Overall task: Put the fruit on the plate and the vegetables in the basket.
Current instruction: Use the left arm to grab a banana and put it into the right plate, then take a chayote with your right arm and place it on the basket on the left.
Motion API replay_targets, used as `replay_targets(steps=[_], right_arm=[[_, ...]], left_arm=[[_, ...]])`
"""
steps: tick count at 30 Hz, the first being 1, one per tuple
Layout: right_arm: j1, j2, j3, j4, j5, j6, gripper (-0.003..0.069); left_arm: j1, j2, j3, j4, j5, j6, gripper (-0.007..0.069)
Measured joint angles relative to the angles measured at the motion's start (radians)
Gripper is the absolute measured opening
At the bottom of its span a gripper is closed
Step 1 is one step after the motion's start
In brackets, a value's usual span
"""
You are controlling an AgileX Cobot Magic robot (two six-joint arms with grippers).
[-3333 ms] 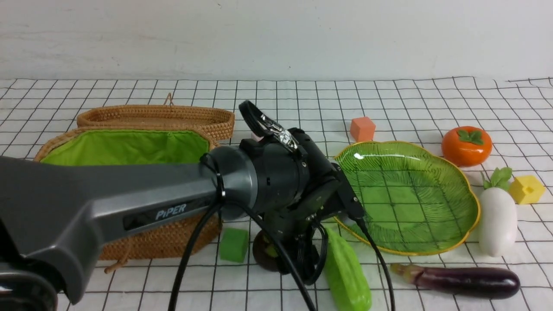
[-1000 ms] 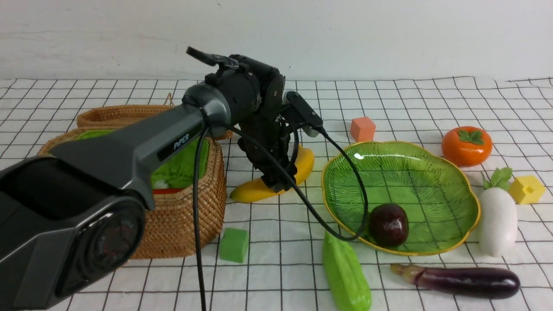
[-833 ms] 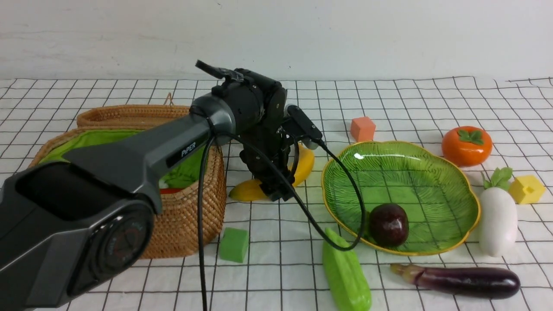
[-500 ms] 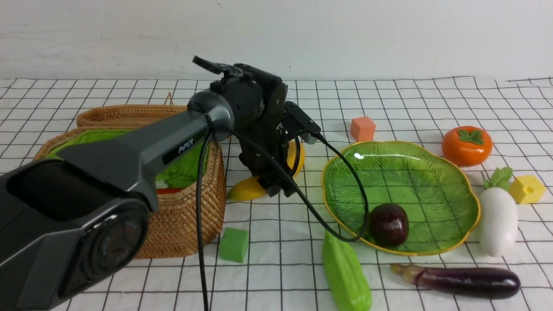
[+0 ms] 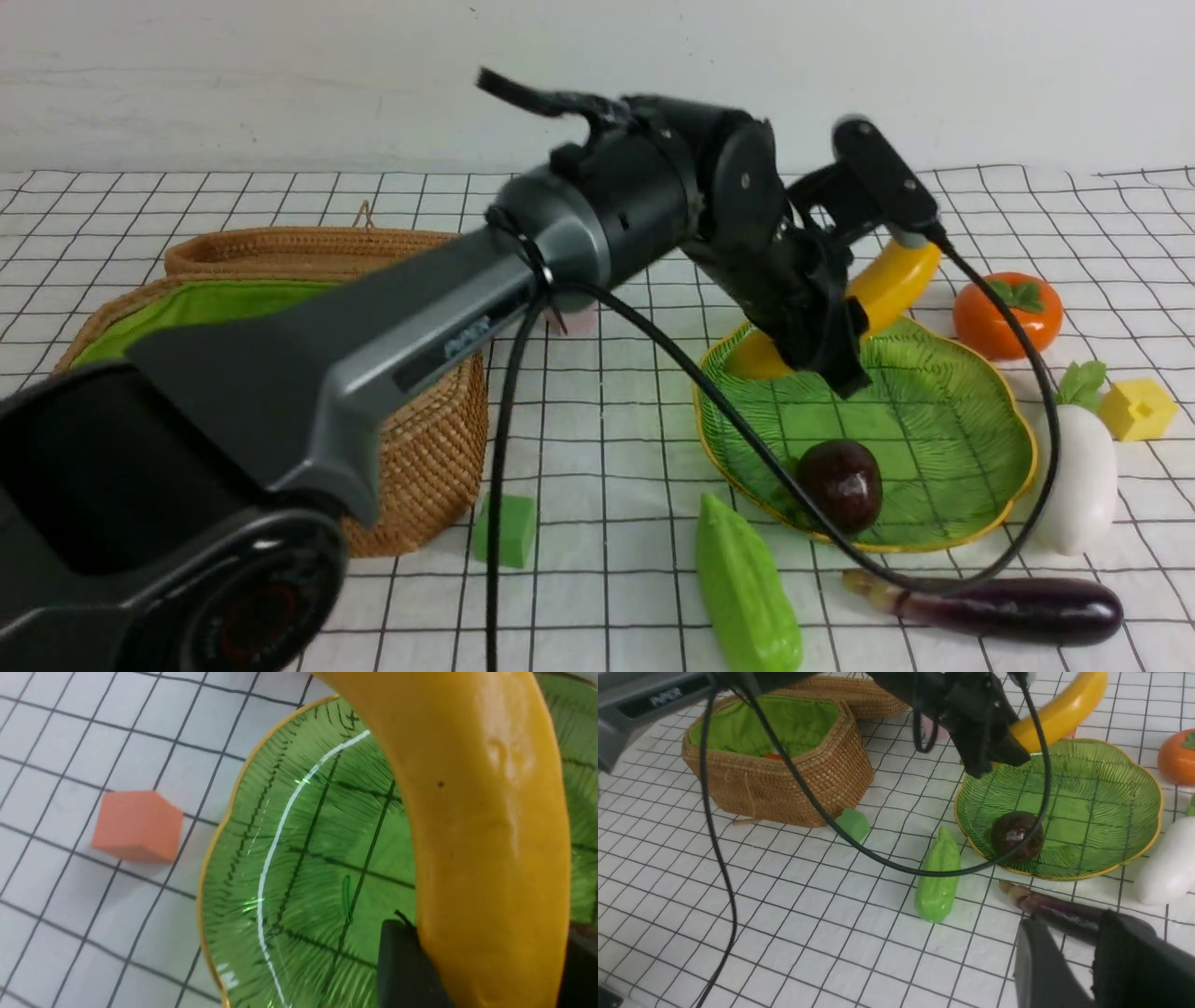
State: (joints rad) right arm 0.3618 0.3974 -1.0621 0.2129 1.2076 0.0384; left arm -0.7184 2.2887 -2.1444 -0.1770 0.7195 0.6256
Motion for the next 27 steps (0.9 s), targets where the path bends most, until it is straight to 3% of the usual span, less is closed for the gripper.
replay_targets(steps=[5,7,8,11,14,16,18,19,21,22,23,25,26,27], right_arm=[[0.0,0.0,0.0,0.015,0.025,0.0,0.021],[0.0,0.0,0.0,0.017,0.033,0.0,0.0212],[0.0,0.0,0.0,0.017,0.033,0.0,0.0213],[0.0,0.0,0.0,0.018,0.033,0.0,0.0214],[0.0,0.0,0.0,0.018,0.032,0.0,0.0214],[0.0,0.0,0.0,0.018,0.032,0.0,0.0214],[0.0,0.0,0.0,0.018,0.032,0.0,0.0214],[0.0,0.0,0.0,0.018,0.033,0.0,0.0214],[0.0,0.0,0.0,0.018,0.035,-0.002,0.0214],[0.0,0.0,0.0,0.018,0.035,-0.003,0.0214],[0.0,0.0,0.0,0.018,0.037,-0.006,0.0214],[0.0,0.0,0.0,0.019,0.037,-0.019,0.0214],[0.0,0.0,0.0,0.019,0.038,-0.019,0.0214],[0.0,0.0,0.0,0.019,0.04,-0.024,0.0214]], left_arm=[[-0.001,0.063,0.004,-0.004,-0.054,0.002,0.0351],[0.0,0.066,0.007,-0.007,-0.051,0.002,0.0458],[0.0,0.066,0.007,-0.007,-0.049,0.002,0.0467],[0.0,0.048,0.007,-0.031,-0.018,0.001,0.0601],[0.0,0.004,0.008,-0.06,0.048,-0.032,0.0647],[0.0,-0.048,0.008,-0.066,0.125,-0.131,0.0636],[0.0,-0.087,0.008,-0.065,0.186,-0.232,0.0608],[0.0,-0.146,0.008,-0.049,0.293,-0.414,0.0528],[-0.006,-0.197,0.004,-0.014,0.409,-0.588,0.0409],[-0.006,-0.202,0.004,-0.01,0.421,-0.604,0.0393],[-0.013,-0.232,0.003,0.027,0.48,-0.694,0.0279],[-0.032,-0.272,0.021,0.085,0.513,-0.765,0.0097],[-0.035,-0.276,0.027,0.09,0.514,-0.769,0.0082],[-0.053,-0.301,0.058,0.123,0.519,-0.789,0.0002]])
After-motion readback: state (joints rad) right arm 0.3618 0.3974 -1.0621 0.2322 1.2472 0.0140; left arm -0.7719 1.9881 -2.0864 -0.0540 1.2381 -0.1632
